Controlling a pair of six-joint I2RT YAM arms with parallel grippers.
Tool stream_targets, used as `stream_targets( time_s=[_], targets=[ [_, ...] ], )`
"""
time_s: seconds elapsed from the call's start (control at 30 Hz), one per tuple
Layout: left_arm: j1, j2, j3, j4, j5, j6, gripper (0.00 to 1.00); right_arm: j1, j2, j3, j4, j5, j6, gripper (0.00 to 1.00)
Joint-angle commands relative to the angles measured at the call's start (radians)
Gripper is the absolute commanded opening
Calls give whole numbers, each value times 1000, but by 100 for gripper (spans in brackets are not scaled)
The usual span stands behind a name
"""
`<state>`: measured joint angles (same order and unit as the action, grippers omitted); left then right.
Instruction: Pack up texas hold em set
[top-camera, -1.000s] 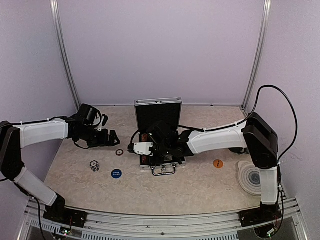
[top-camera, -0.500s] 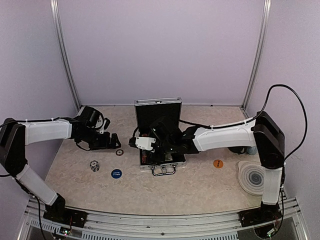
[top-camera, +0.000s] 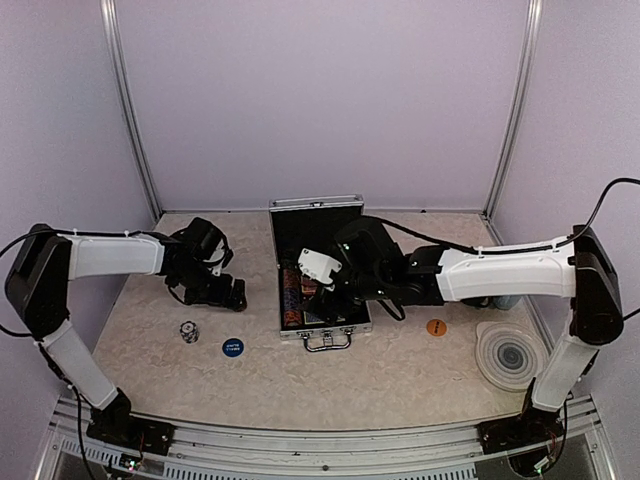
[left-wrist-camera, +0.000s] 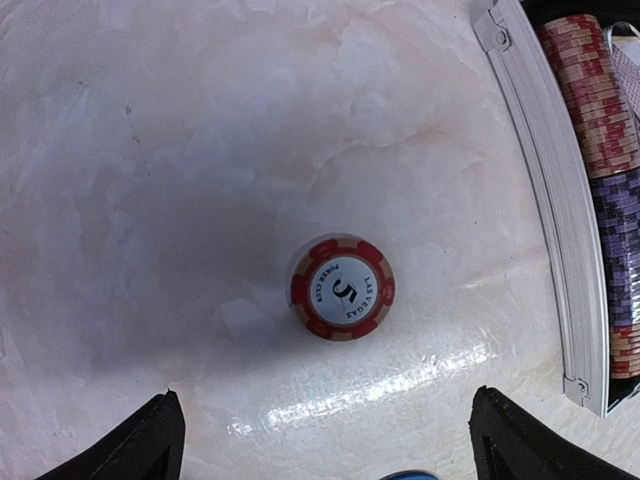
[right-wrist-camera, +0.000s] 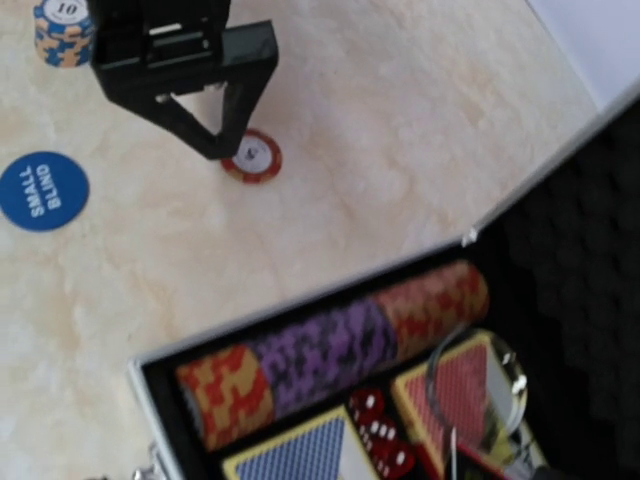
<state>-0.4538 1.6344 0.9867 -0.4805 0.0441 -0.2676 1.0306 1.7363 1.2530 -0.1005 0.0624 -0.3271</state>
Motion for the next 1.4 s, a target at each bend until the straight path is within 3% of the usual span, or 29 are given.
stream_targets(
  time_s=[0.0,0.47,0.73,1.0,1.37],
  targets=[
    [-45,50,71,-82,-103,28,97,-9,-67,-60,-2,34,79,91],
    [-98,273,317,-221,-117,77,79,-8,-282,-253,45,96,158,91],
    [-97,337,346,-244,-131,83,72,-9,-322,-287,65,99,172,90],
    [-93,366,351,-247,-137,90,72,-9,-306,-287,69,101,171,90],
    [-47,372,311,-205,-51,105,63,-9,-281,-267,57,109,169,90]
  ],
)
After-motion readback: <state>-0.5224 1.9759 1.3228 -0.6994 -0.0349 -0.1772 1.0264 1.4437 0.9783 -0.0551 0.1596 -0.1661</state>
